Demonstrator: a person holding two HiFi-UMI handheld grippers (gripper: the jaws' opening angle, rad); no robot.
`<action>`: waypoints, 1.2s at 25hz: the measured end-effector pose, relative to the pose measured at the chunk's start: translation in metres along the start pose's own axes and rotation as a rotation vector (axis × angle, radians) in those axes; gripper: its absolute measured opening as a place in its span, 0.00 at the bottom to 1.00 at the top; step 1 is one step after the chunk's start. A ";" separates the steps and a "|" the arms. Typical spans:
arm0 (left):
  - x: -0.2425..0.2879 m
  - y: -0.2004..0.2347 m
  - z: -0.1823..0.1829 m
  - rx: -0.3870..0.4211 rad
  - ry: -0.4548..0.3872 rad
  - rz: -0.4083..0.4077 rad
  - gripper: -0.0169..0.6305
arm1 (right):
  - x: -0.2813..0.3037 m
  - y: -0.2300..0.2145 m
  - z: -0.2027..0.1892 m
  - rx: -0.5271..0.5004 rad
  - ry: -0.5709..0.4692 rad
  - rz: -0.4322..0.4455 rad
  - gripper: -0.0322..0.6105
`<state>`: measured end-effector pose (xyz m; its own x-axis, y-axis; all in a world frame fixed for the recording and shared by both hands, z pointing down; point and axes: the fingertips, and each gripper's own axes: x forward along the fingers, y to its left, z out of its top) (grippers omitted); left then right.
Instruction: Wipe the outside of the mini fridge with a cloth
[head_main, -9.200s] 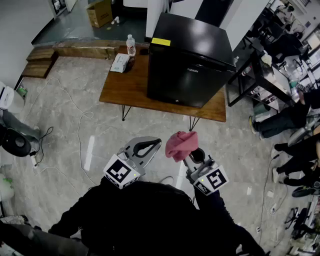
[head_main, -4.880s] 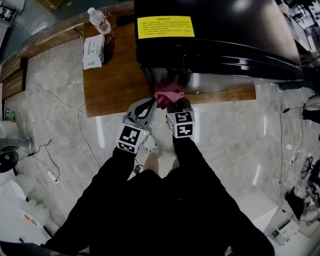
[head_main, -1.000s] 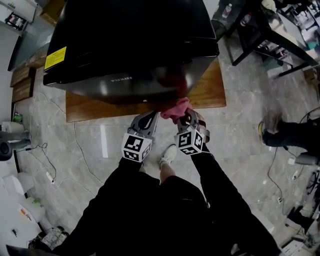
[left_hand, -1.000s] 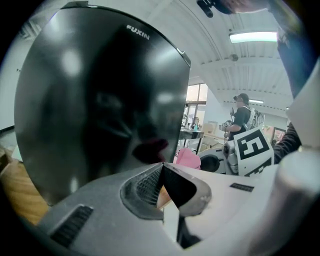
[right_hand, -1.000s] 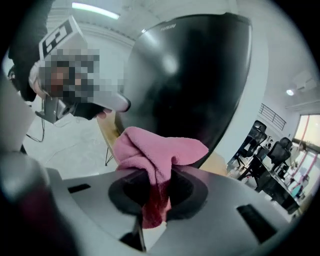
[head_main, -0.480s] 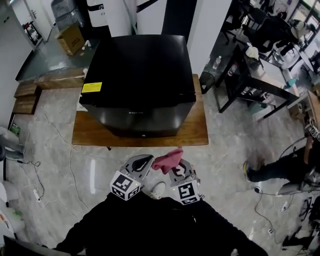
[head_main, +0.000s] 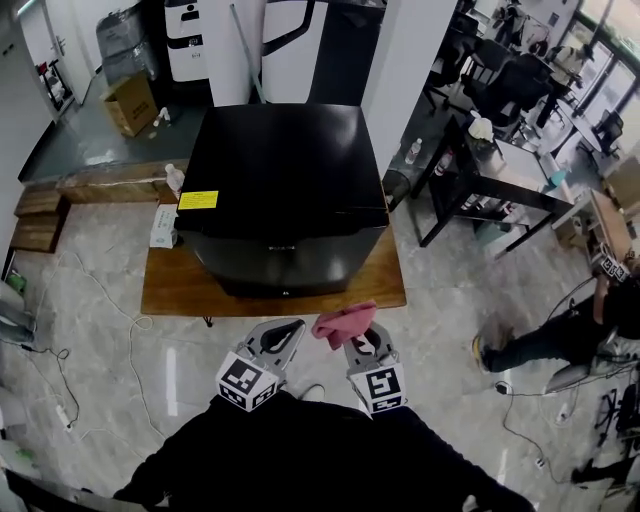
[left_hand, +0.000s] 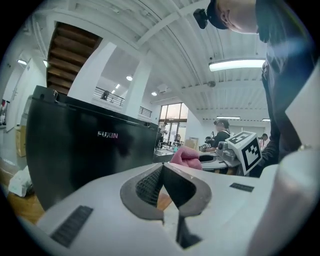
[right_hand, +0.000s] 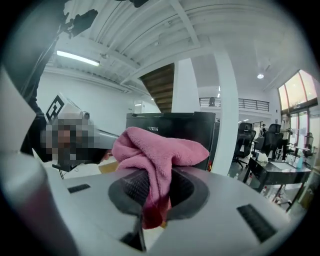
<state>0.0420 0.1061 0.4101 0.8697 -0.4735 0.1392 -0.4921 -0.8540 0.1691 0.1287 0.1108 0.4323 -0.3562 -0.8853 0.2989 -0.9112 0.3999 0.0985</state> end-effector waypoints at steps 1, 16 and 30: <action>0.000 0.002 0.003 -0.006 -0.003 -0.019 0.03 | 0.001 -0.001 0.004 0.010 0.006 -0.016 0.15; 0.085 -0.010 0.043 0.051 -0.083 -0.154 0.04 | 0.008 -0.122 0.011 0.136 -0.035 -0.193 0.15; 0.242 -0.037 0.055 0.074 -0.079 0.085 0.03 | 0.082 -0.239 0.017 0.122 -0.151 0.211 0.15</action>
<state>0.2726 0.0115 0.3840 0.8267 -0.5579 0.0725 -0.5625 -0.8221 0.0876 0.3140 -0.0613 0.4167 -0.5592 -0.8144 0.1553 -0.8285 0.5558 -0.0687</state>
